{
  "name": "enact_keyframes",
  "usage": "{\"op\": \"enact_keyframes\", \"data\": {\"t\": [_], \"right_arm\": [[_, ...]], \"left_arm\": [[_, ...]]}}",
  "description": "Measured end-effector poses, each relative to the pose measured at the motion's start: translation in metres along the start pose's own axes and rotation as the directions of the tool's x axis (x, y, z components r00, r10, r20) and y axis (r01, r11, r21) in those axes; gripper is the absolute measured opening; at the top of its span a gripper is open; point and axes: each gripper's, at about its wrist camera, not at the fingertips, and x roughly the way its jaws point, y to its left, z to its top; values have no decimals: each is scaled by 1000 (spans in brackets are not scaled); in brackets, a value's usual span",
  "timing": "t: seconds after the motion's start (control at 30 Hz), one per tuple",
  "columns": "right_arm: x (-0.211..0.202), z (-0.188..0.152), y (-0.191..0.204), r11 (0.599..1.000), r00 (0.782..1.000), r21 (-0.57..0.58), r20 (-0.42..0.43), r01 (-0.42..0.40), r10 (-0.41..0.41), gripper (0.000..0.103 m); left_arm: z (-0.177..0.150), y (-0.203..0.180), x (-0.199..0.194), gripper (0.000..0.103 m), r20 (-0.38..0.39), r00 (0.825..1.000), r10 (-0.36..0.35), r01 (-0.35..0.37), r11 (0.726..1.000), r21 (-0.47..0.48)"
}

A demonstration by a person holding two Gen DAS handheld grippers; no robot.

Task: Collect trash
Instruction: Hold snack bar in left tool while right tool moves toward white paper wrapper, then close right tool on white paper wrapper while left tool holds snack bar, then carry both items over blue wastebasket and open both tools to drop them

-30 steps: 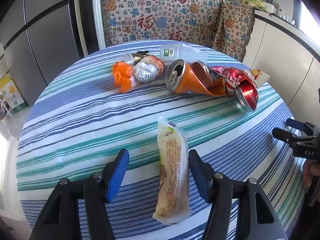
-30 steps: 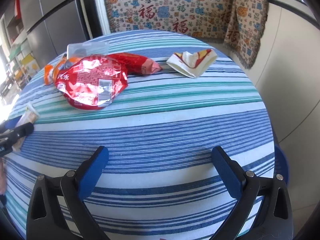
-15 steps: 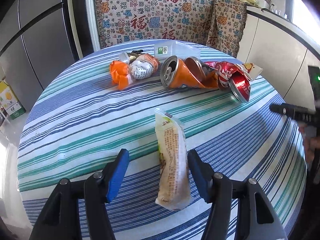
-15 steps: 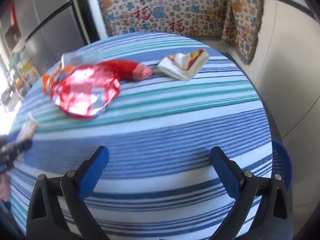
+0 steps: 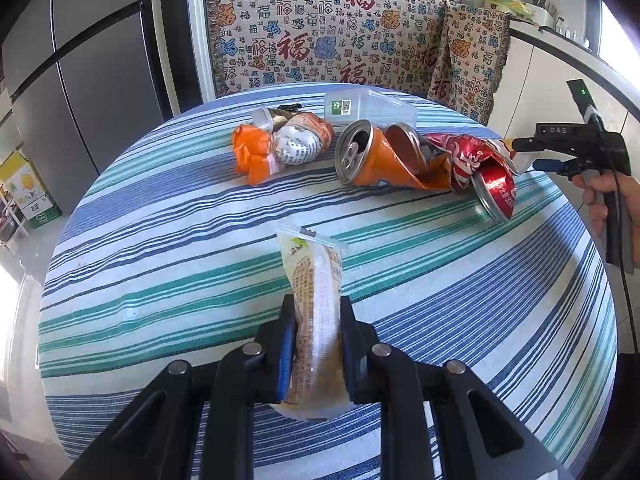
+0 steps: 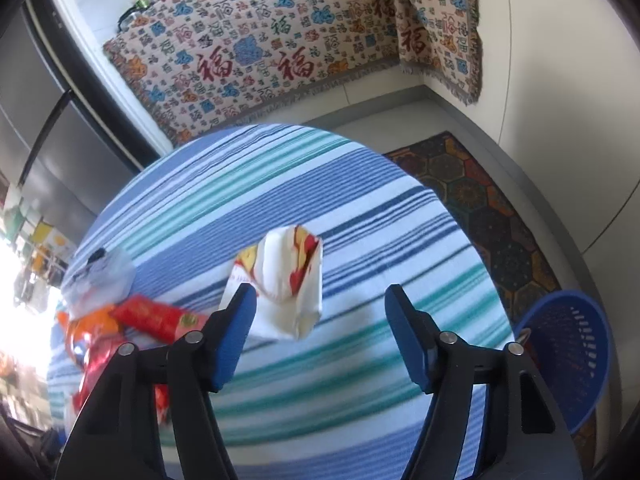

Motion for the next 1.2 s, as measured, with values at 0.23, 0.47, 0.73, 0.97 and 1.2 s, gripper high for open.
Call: {"op": "enact_keyframes", "data": {"t": [0.23,0.47,0.73,0.97,1.2], "right_arm": [[-1,0,-4,998,998,12,-14,-56,56,6],[-55,-23,-3,986,999,-166,36,-17,24,6],[-112,-67,-25,969,996,-235,36,-70,81,6],[-152,-73,-70,981,996,-189,68,-51,64,6],[-179,-68,-152,992,993,-102,92,77,-67,6]], "left_arm": [[-1,3,-3,19,-1,1000,-19,19,999,-34],[0,-13,-19,18,17,995,-99,100,994,-45],[8,-69,-43,18,34,981,-193,193,981,18],[23,-148,-45,18,19,953,-302,299,950,95],[38,-267,-36,18,-36,910,-413,410,885,222]]}}
